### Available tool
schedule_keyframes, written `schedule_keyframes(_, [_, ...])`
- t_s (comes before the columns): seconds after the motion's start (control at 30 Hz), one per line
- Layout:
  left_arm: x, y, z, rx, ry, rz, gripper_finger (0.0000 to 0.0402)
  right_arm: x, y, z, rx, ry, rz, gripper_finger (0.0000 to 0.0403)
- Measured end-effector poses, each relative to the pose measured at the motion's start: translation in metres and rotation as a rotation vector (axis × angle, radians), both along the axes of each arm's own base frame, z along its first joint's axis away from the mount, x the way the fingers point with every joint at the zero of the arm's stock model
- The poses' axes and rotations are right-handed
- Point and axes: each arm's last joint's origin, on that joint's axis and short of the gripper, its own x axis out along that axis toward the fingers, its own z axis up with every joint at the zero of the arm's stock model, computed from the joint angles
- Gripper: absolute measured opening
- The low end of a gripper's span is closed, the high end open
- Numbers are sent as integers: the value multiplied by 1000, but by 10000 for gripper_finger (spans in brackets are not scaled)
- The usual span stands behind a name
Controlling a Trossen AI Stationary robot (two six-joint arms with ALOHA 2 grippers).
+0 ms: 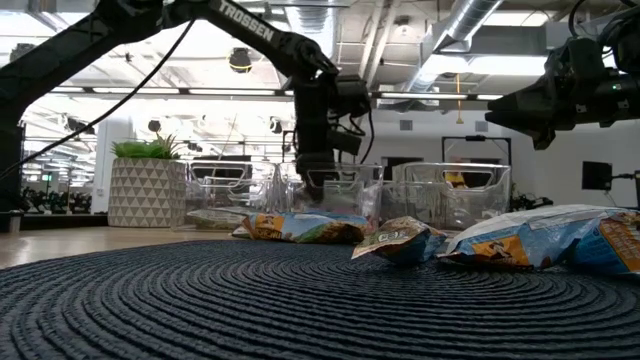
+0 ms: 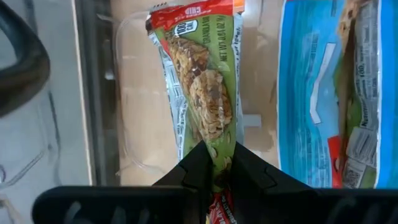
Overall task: Pick and place Granola Bars by type
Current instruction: Put the red granola bar into the middle transparent bin, then put the yellow granola bar into the right transparent bin
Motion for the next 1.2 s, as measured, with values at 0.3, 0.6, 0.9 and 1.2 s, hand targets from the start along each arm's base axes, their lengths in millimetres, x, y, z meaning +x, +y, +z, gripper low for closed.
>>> schedule_keyframes(0.3, [0,1,-12,-89,-53,-27,38,0,0,0,0,0,0,123])
schedule_keyframes(0.6, [-1,0,-19,-105,-63,-23,44,0,0,0,0,0,0,123])
schedule_keyframes(0.9, [0,1,-18,-102,-74,-13,107,0,0,0,0,0,0,123])
schedule_keyframes(1.2, [-7,-1,16,-30,-131,19,152,0,0,0,0,0,0,123])
